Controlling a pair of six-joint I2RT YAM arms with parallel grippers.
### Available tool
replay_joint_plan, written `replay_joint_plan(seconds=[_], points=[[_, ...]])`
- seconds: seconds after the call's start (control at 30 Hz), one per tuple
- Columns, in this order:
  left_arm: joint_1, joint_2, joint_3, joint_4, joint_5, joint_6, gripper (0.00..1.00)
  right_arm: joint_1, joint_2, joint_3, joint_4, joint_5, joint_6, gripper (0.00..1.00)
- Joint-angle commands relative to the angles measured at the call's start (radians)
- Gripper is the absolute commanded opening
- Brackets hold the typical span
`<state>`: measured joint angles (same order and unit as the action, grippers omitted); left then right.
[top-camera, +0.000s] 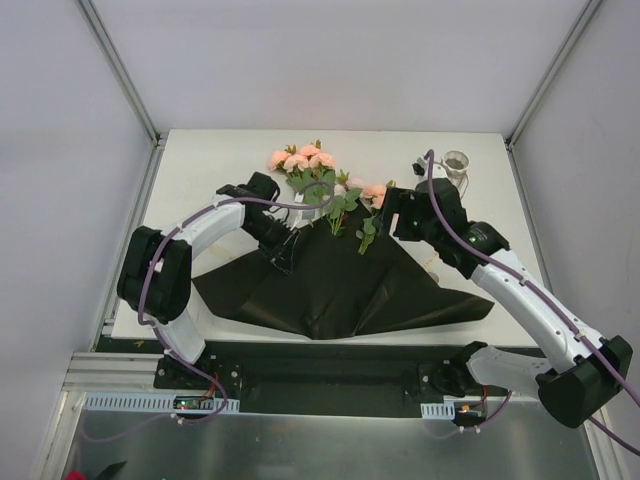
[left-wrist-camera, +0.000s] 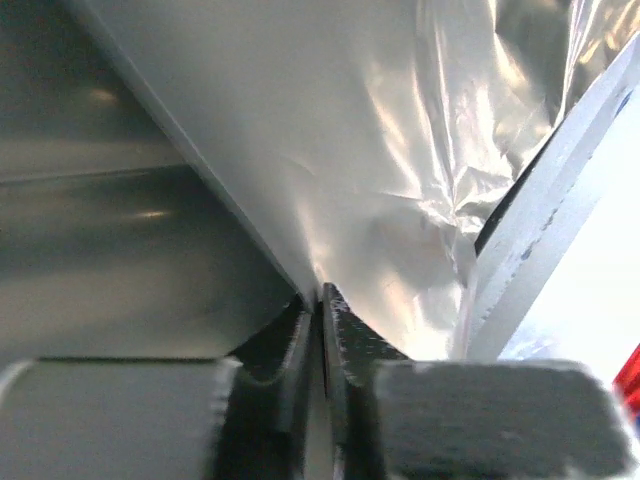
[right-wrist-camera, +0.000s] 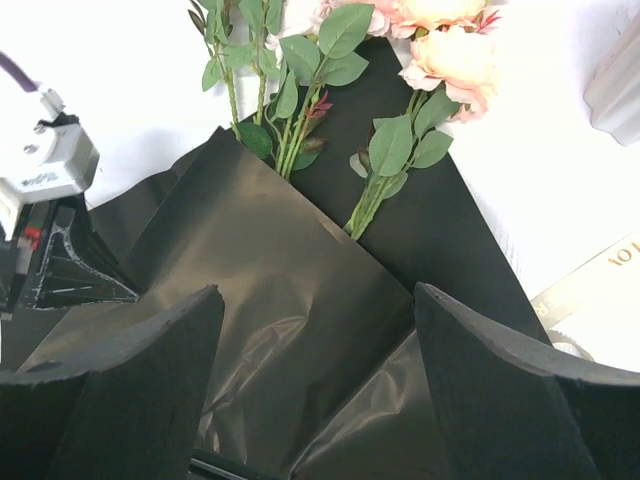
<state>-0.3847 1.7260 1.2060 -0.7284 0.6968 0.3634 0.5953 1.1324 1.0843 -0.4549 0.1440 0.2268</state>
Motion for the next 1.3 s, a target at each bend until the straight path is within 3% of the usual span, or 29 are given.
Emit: replay_joint_plan(seconds=[0.0, 0.23, 0.43, 0.53, 0.63, 0.67, 0.9, 1.17, 1.27], points=[[-0.014, -0.118, -0.022, -0.011, -0.025, 0.026, 0.01, -0.011, -0.017, 0.048, 0.002, -0.023, -0.023, 0.79], [-0.051, -0.316, -0.094, -0.011, -0.017, 0.029, 0.00, -0.014, -0.017, 0.065, 0.002, -0.032, -0.055, 0.77], [-0.175, -0.623, -0.244, -0.028, 0.020, 0.123, 0.00, -0.034, 0.013, 0.114, -0.019, -0.043, -0.101, 0.77], [-0.215, -0.719, -0.275, -0.138, 0.096, 0.199, 0.00, -0.034, 0.041, 0.124, -0.021, -0.050, -0.112, 0.77], [-0.227, -0.767, -0.315, -0.270, 0.168, 0.333, 0.03, -0.034, 0.067, 0.117, -0.025, -0.060, -0.112, 0.77], [-0.233, -0.773, -0.322, -0.313, 0.174, 0.452, 0.04, -0.032, 0.075, 0.109, -0.025, -0.066, -0.112, 0.76], [-0.353, -0.789, -0.295, -0.587, 0.107, 0.695, 0.15, 0.035, 0.055, 0.028, -0.062, -0.014, -0.093, 0.75], [-0.542, -0.787, -0.224, -0.687, -0.037, 0.763, 0.15, 0.141, 0.013, -0.006, -0.126, 0.055, -0.073, 0.75], [-0.572, -0.787, -0.212, -0.690, -0.075, 0.775, 0.23, 0.196, 0.007, 0.041, -0.185, 0.097, -0.080, 0.74]])
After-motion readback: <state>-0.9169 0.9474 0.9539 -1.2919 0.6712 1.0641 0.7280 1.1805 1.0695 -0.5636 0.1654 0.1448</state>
